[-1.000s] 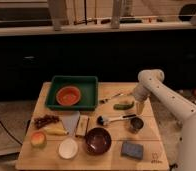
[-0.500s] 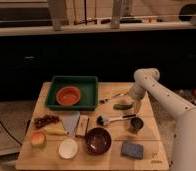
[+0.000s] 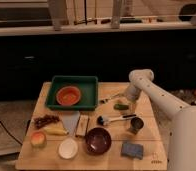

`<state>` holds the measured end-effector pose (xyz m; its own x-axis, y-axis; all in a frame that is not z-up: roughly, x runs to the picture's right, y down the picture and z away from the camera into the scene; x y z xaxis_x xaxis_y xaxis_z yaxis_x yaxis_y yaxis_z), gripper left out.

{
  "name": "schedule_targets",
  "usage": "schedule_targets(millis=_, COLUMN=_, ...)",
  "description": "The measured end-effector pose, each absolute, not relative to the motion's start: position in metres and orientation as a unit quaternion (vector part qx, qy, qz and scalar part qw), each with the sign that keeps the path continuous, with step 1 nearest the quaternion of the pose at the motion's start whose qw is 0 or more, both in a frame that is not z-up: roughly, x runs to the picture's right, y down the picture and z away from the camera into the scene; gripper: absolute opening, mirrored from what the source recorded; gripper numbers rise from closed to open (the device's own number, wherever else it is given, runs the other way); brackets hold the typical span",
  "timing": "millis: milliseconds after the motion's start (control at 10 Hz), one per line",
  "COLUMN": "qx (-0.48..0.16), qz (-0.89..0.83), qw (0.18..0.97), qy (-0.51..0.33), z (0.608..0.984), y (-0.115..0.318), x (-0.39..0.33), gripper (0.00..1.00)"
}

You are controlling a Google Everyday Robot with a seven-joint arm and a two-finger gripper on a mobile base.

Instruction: Place pepper in purple bowl

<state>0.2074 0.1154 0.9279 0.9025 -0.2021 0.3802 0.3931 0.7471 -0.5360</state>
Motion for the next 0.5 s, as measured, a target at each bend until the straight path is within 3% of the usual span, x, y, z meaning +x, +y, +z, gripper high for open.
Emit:
schedule_targets(millis=100, qx=-0.318, qz=-0.164, qw=0.921, qy=-0.154, z=0.9296, y=0.1167, x=0.2046, gripper=0.54)
schedule_targets(millis=300, qx=-0.321, qz=-0.169, qw=0.918, qy=-0.160, z=0.9345, y=0.1197, x=0.1988, gripper=0.26)
schedule_targets(millis=500, qx=-0.322, qz=-0.172, qw=0.917, qy=-0.160, z=0.9354, y=0.1201, x=0.1984, gripper=0.05)
